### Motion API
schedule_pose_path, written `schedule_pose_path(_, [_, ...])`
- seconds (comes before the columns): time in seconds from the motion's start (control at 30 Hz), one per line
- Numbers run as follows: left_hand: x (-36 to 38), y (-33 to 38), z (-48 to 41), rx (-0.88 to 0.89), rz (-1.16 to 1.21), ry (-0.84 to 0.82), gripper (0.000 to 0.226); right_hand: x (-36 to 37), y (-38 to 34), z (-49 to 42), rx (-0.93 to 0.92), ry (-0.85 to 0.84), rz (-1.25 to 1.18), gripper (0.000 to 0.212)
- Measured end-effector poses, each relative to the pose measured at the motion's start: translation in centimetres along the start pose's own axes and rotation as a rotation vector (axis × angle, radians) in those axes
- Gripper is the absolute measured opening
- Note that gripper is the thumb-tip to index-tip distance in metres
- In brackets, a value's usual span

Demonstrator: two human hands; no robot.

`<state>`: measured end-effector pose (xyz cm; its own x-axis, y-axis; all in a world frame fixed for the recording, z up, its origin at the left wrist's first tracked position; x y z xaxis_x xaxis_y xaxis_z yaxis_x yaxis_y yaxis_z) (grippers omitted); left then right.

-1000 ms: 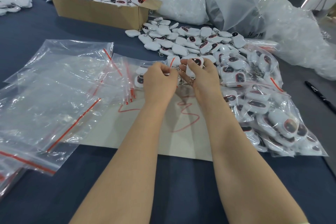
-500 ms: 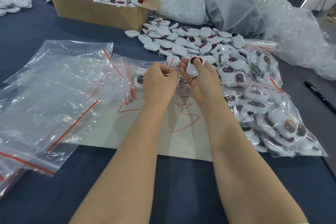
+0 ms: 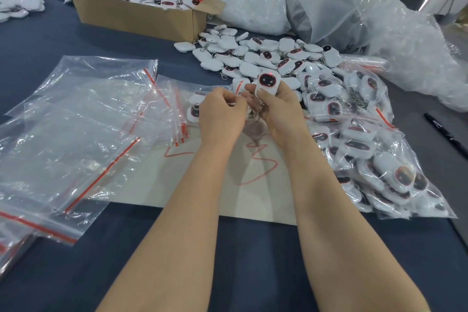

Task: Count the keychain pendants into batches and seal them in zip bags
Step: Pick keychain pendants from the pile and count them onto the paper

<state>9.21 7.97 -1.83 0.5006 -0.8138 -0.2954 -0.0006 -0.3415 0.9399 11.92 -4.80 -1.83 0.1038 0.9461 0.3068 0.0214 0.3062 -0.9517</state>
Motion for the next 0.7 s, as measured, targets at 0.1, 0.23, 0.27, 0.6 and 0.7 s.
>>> schedule_pose_path(0.1, [0.0, 0.0, -0.1, -0.015, -0.003, -0.002, 0.007, 0.1, -0.9, -0.1, -0.038, 0.018, 0.027, 0.019])
schedule_pose_path(0.23, [-0.1, 0.2, 0.0, -0.023, 0.018, 0.003, 0.007, 1.4, -2.4, 0.3, -0.173, 0.001, 0.197, 0.013])
schedule_pose_path(0.27, [-0.2, 0.2, 0.0, -0.021, 0.018, 0.005, 0.009, 1.6, -2.7, 0.4, -0.217, 0.011, 0.261, 0.009])
schedule_pose_path(0.6, [-2.0, 1.9, 0.3, -0.022, 0.223, 0.139, 0.005, 2.1, -1.6, 1.0, -0.264, 0.159, 0.659, 0.029])
schedule_pose_path(0.7, [-2.4, 2.8, 0.5, 0.079, 0.181, 0.182, 0.005, 3.0, -2.3, 0.9, -0.353, 0.063, 0.881, 0.021])
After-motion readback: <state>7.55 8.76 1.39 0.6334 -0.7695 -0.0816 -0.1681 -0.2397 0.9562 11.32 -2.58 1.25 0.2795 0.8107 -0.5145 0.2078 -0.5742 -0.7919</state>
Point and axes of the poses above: each hand's wrist, its own z-axis away from the middle knuckle, its own x-axis out of the palm, y = z × x, the point moved 7 cm from there along -z, towards the middle knuckle, and after that the axes turned 5 degrees about y, right-handed, at the moved point
